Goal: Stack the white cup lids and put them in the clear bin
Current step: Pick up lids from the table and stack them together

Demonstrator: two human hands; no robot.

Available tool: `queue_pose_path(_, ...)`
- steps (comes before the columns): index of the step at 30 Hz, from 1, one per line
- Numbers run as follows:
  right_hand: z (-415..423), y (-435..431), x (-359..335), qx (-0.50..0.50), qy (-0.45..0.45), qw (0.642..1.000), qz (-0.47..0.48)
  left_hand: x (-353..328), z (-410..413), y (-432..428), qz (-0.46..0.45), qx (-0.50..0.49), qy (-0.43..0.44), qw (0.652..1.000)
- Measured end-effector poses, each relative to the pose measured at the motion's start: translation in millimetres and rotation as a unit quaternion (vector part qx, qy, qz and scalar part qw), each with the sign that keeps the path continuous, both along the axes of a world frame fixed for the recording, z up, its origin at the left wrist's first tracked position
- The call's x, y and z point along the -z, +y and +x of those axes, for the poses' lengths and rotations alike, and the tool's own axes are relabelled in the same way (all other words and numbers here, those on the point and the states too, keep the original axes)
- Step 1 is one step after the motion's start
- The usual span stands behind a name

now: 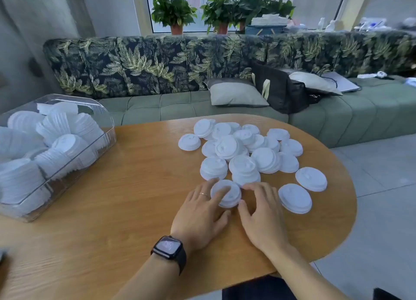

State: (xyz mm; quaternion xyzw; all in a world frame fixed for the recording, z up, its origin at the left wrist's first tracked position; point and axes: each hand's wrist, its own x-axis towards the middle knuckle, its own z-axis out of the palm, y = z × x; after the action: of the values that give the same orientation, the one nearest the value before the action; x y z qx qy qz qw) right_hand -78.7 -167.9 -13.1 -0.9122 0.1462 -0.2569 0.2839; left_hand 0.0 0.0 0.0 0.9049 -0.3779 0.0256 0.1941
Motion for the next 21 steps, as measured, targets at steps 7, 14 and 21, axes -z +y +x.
queue_pose_path(7, -5, -2, 4, 0.054, -0.013, 0.998, -0.038, 5, 1, 2, -0.018, 0.011, -0.008, 1.0)
queue_pose_path(14, -10, -1, 3, 0.047, 0.003, 0.998, -0.044, 0, -4, 4, -0.023, -0.011, 0.021, 0.999)
queue_pose_path(21, -11, 0, 0, 0.044, 0.02, 0.998, -0.034, 1, -6, 7, -0.042, -0.09, 0.017, 0.995)
